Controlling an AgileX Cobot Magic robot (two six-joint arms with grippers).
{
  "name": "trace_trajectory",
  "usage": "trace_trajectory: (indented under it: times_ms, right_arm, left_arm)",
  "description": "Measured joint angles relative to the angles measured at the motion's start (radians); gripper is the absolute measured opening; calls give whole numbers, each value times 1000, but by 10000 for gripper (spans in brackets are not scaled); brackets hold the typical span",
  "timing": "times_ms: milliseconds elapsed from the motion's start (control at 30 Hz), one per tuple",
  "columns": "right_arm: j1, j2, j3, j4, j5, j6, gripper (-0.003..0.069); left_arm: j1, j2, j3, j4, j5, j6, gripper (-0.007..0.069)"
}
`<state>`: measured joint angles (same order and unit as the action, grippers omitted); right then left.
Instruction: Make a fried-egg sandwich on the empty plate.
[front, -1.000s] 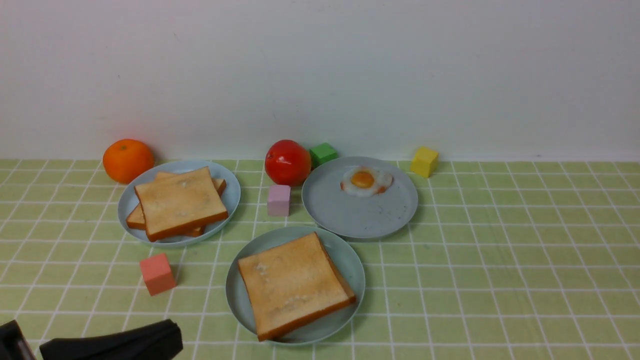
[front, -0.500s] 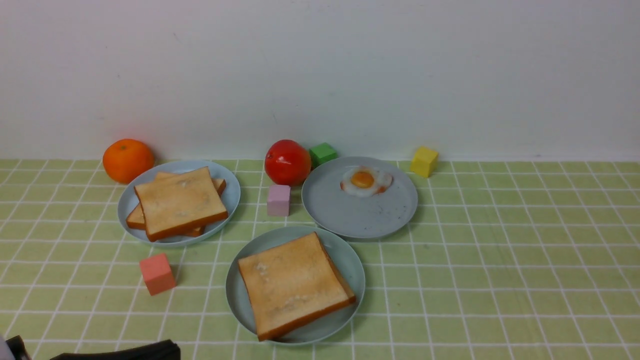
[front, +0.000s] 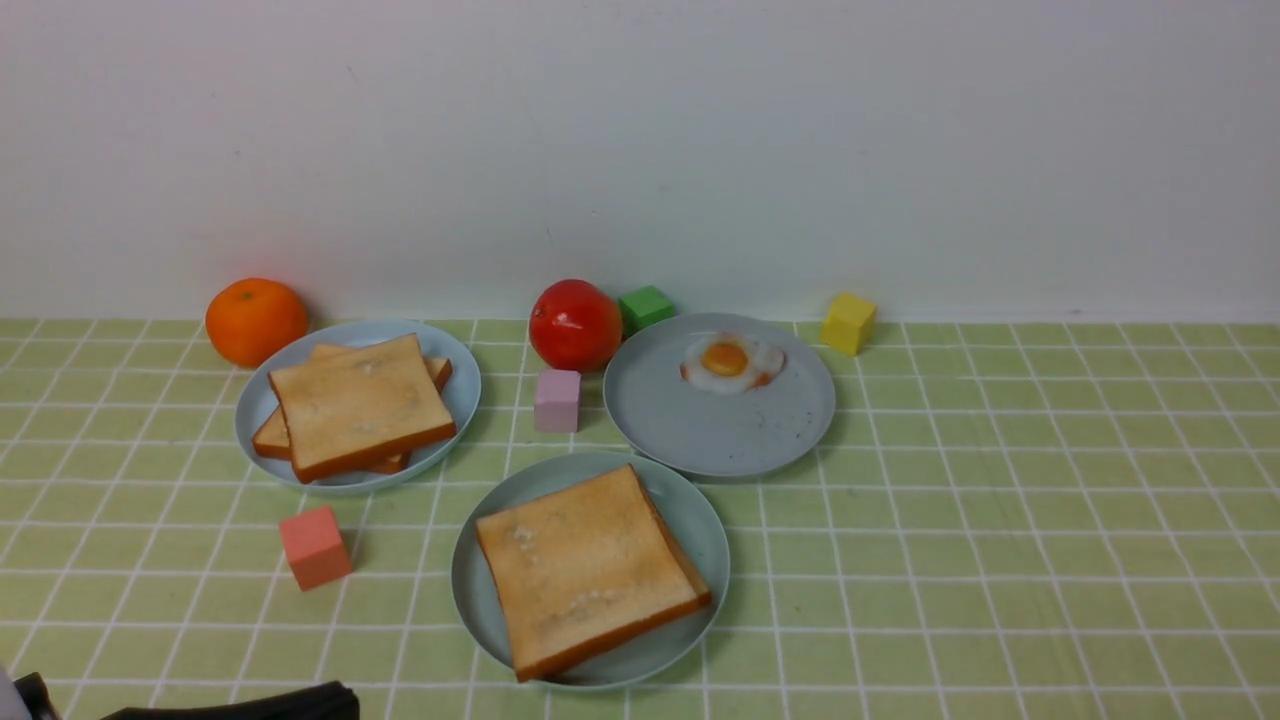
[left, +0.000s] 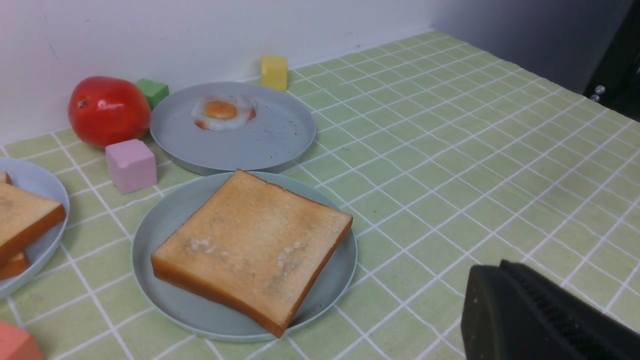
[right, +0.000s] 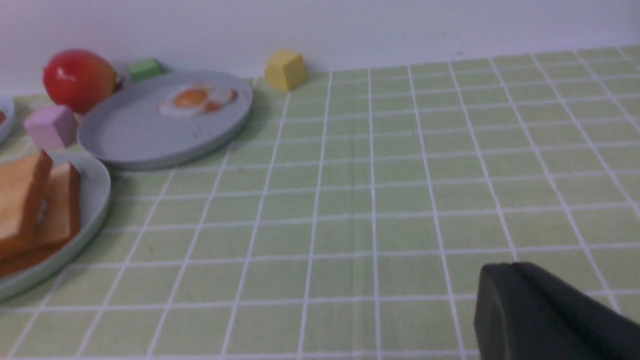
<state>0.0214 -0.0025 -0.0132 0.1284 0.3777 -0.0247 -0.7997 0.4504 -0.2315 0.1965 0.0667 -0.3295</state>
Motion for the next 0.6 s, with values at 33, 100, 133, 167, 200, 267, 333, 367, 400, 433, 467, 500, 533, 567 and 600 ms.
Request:
trace_trajectory:
  times_ms: [33,100,133,167,200,267,333,367,400,433,467,500,533,567,600]
  right_arm:
    - [0,-5,23,5,8,0,-4]
    - [0,-8,29,18,18,0,-3]
    - [0,-8,29,23,19,0,-3]
    - [0,-8,29,23,19,0,-3]
    - [0,-8,29,23,19,0,-3]
    - [0,-8,29,26,19,-1,-3]
    - [0,-8,29,26,19,-1,-2]
    - [0,-8,29,26,19,-1,-1]
    - [0,-8,29,26,19,-1,-1]
    - [0,-8,29,26,19,-1,0]
    - [0,-8,29,26,19,-1,1]
    - [0,-8,29,26,19,-1,1]
    - [0,-8,29,26,19,-1,2]
    - [0,-8,29,26,19,-1,3]
    - [0,-8,29,26,19,-1,3]
  left_arm:
    - [0,0,0,0,1,0,-13]
    - [0,0,1,0,1,0,-13]
    - [0,0,1,0,4,0,-13]
    - [0,0,1,0,4,0,-13]
    - [0,0,1,0,5,0,-13]
    - [0,1,4,0,6,0,-13]
    - [0,1,4,0,9,0,-13]
    - [0,1,4,0,9,0,-13]
    - [0,1,4,0,9,0,-13]
    - [0,1,4,0,12,0,-13]
    - [0,1,4,0,15,0,-11]
    - [0,1,4,0,16,0,-10]
    - [0,1,4,0,17,0,-9]
    - [0,1,4,0,17,0,-7]
    - [0,1,4,0,17,0,-6]
